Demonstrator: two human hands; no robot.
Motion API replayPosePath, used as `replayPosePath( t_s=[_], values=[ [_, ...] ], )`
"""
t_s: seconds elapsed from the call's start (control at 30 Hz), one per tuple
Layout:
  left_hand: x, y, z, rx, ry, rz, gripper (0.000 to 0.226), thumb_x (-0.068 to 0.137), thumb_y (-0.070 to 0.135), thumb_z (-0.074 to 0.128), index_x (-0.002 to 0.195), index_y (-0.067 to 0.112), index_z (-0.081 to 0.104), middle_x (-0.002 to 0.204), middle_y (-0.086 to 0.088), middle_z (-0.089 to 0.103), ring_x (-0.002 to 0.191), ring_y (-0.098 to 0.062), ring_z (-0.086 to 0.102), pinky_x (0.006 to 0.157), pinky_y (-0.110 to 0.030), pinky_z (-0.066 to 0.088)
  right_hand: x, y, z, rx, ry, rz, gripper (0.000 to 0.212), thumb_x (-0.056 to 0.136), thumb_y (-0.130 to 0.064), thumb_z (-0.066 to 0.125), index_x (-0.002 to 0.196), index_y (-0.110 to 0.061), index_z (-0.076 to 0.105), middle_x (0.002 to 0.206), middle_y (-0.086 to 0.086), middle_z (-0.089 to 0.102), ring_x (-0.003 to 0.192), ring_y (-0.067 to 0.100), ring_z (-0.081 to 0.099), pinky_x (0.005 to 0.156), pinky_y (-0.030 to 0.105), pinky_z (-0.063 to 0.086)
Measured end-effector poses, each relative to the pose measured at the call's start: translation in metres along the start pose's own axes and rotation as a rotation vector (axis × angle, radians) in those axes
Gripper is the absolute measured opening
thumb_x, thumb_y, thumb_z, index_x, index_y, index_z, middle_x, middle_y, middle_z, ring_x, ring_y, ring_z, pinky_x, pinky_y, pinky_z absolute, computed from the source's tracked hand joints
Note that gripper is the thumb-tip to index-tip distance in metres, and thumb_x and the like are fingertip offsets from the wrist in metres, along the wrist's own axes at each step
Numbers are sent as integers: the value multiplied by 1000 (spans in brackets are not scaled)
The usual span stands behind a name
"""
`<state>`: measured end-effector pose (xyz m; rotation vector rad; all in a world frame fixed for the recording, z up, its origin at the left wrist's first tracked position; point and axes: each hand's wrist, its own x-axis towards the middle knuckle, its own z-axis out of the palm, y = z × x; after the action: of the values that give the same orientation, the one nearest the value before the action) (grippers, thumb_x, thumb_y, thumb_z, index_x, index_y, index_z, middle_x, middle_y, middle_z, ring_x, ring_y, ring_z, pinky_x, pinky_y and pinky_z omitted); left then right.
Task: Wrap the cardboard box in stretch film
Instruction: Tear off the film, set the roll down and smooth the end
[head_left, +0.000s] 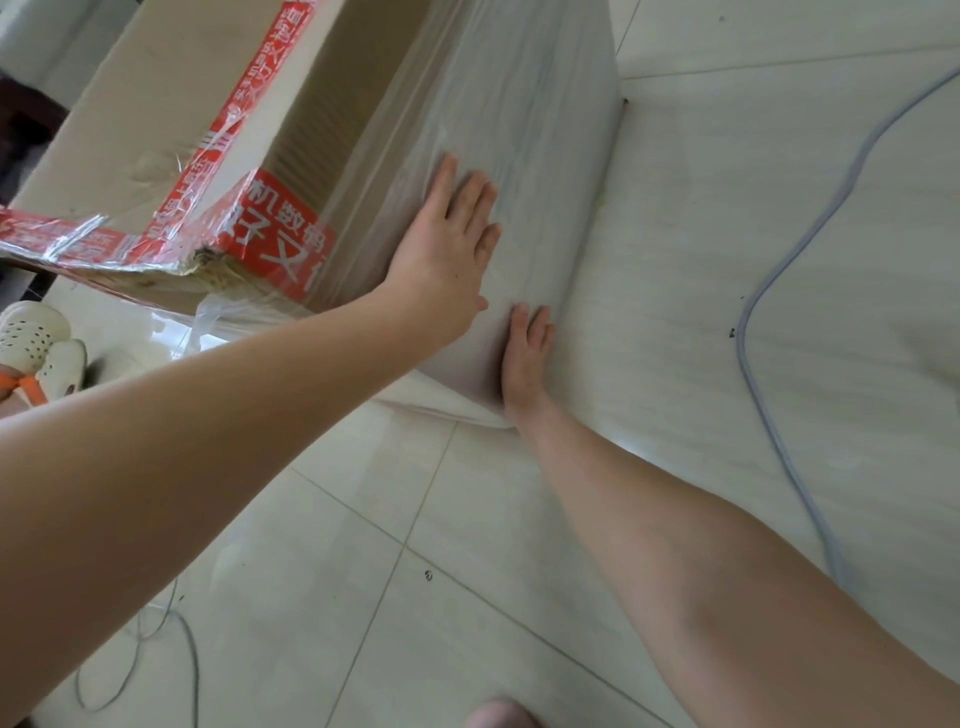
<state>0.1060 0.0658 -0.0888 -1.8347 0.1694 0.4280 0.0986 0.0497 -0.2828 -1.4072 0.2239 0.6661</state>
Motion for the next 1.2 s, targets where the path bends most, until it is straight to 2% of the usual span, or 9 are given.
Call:
replayPosePath(
  t_s=[0.1, 0.27, 0.47, 0.57, 0.67, 0.83, 1.0, 1.1, 1.2],
  values=[
    [2, 0, 1, -11, 19, -9, 76, 95, 61, 14, 152, 14, 1, 158, -19, -5, 146, -36, -6, 112, -60, -6, 8, 6, -5, 37, 54, 21, 68, 99, -54, 24, 153, -18, 5, 161, 3, -2, 147, 16, -3, 115, 29, -3],
    [6, 1, 1, 4, 19, -16, 76, 94, 63, 14, 152, 16, 3, 158, -19, -4, 146, -37, -5, 110, -63, -7, 10, 6, -7, 2, -50, 9, 67, 100, -52, 19, 153, -14, 3, 161, 3, -3, 147, 14, -6, 114, 27, -6],
    [13, -1, -6, -86, 27, -37, 68, 97, 55, 14, 152, 17, 4, 159, -15, -3, 146, -33, -6, 112, -59, -10, 13, -19, -20, 7, 144, -9, 66, 100, -50, 27, 153, -16, 8, 160, 8, 2, 148, 20, 3, 117, 34, 4],
    [7, -4, -3, -59, 43, -19, 67, 97, 55, 13, 152, 18, 4, 159, -15, -2, 146, -33, -6, 110, -62, -10, -3, -24, -6, 20, 89, -123, 64, 100, -47, 29, 153, -16, 9, 161, 6, 3, 148, 17, 0, 117, 33, 0],
    [3, -8, 1, 11, 21, -13, 73, 94, 61, 12, 152, 18, 4, 159, -16, -3, 146, -36, -6, 110, -64, -7, -17, -26, 12, -38, 56, -147, 62, 100, -49, 27, 153, -21, 9, 161, 0, 4, 147, 18, -1, 116, 37, -1],
    [4, -8, -2, 14, 4, -22, 75, 94, 63, 12, 152, 18, 2, 159, -17, -5, 146, -35, -7, 110, -63, -8, -4, -19, 1, -9, 93, -105, 62, 100, -48, 27, 153, -20, 9, 161, 2, 3, 148, 16, 1, 117, 36, 0],
    [7, -6, -1, 15, 6, -23, 75, 94, 63, 13, 152, 18, 1, 158, -17, -6, 146, -36, -7, 110, -63, -7, 2, -3, -3, -19, -19, -70, 64, 100, -51, 23, 153, -18, 5, 161, 0, 0, 147, 14, -4, 116, 33, -3],
    [10, -5, -1, 4, 5, -27, 75, 94, 64, 13, 152, 19, 1, 159, -17, -5, 146, -36, -7, 110, -63, -7, 6, -1, -3, -11, 33, -30, 66, 99, -52, 24, 153, -18, 6, 161, 1, 1, 147, 15, -2, 116, 32, -2],
    [11, -3, 0, 22, 1, -25, 76, 93, 64, 13, 152, 19, 1, 159, -16, -5, 146, -36, -7, 110, -64, -8, 8, 1, -1, -20, 11, -30, 64, 101, -49, 21, 153, -14, 5, 161, 2, 2, 147, 16, -3, 117, 32, -4]
  ],
)
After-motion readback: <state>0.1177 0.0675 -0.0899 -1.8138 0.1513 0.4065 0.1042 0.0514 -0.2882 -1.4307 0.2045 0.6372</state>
